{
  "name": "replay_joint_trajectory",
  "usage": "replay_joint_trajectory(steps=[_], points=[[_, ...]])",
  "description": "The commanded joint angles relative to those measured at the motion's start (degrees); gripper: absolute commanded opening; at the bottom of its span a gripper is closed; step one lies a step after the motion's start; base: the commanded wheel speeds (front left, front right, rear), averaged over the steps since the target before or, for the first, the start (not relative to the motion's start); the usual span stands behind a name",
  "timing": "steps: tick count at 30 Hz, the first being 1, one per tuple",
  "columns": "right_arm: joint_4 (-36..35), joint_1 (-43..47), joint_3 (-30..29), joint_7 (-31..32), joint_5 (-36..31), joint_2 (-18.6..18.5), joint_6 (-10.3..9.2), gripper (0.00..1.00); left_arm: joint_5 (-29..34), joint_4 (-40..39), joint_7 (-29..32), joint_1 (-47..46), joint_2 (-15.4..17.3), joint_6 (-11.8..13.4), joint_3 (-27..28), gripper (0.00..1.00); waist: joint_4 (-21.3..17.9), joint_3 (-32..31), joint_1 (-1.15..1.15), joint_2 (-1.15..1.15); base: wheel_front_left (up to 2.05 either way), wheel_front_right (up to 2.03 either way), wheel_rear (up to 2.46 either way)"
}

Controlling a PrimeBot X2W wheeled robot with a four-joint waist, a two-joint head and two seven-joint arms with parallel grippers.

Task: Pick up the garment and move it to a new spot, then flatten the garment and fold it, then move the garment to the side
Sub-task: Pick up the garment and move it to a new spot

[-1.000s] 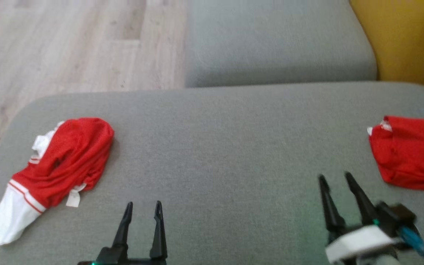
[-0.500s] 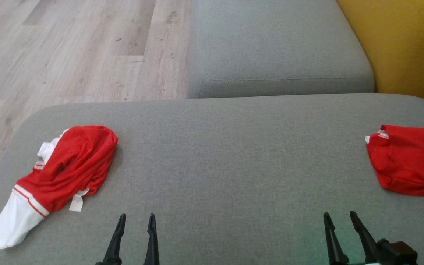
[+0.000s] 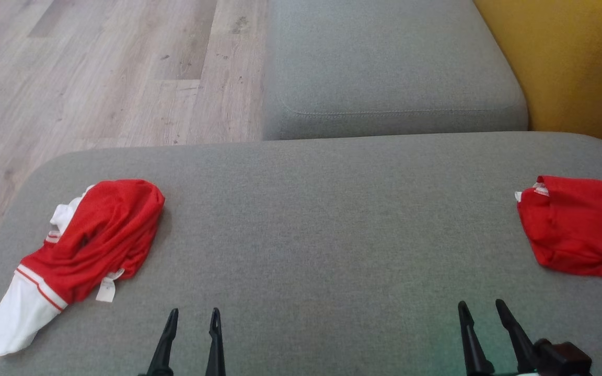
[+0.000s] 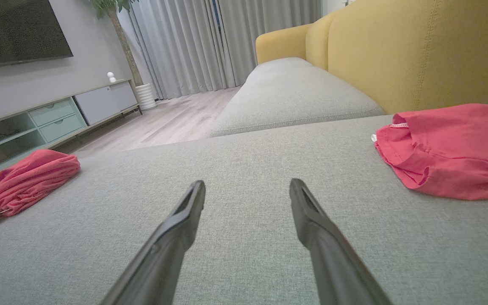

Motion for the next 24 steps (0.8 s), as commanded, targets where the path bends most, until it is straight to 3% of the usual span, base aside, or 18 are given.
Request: replay_joint_trajectory(steps=[1,12,24], points=[[-2.1,-2.4,1.4,-0.8,-0.3,-0.3,-0.04,1.00,-0.1,-1.5,-0.6,-2.5,-0.2,-0.1,2.1,1.00,0.0,0.0,0.00,0.00,0.00,0.00,0.00],[-2.1,-2.8,2.7,-0.8,-1.0,-0.3,-0.04,1.00,-0.2,-1.3,-0.6,-3.1,-0.2,-0.2,2.3,1.00,3.1,0.9,0.00,0.00,0.00,0.00,0.00],[-4.1,-2.8,4.5,-0.8,-1.9,-0.3,-0.04,1.00,1.1,-2.8,-0.6,-2.7,-0.2,-0.3,4.8,1.00,13.7,3.1,0.00,0.00,0.00,0.00,0.00]])
